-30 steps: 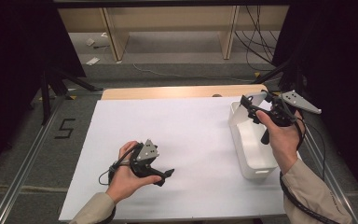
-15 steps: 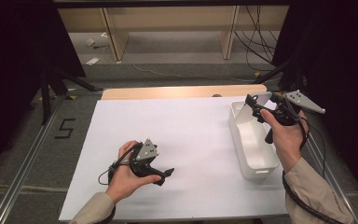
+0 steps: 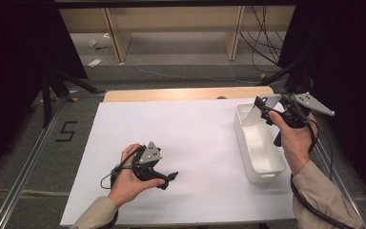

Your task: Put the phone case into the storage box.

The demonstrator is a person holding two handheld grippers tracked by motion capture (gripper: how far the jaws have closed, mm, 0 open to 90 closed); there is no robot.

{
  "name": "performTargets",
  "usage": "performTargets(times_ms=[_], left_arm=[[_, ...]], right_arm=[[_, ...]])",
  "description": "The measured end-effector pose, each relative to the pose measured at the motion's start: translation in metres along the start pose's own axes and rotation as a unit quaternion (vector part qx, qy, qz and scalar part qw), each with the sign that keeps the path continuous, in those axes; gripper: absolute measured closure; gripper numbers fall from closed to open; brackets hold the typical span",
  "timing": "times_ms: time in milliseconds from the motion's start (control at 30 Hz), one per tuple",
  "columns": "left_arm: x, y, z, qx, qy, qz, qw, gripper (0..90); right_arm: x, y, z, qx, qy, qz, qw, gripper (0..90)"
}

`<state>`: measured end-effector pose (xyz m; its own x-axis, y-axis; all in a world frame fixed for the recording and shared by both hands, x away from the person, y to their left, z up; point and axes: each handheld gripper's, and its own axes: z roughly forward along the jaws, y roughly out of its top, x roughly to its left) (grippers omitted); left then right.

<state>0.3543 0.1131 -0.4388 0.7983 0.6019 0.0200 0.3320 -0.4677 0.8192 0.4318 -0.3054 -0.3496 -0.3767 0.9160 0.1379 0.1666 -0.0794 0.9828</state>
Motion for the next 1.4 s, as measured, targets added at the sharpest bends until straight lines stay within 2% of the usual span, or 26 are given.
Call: performTargets(times_ms=[1400], left_arm=[[0.000, 0.000, 0.000, 0.005, 0.001, 0.001, 1.0000, 0.0]], right_arm=[[-0.012, -0.004, 0.010, 0.017, -0.032, -0.007, 0.9993, 18.4]])
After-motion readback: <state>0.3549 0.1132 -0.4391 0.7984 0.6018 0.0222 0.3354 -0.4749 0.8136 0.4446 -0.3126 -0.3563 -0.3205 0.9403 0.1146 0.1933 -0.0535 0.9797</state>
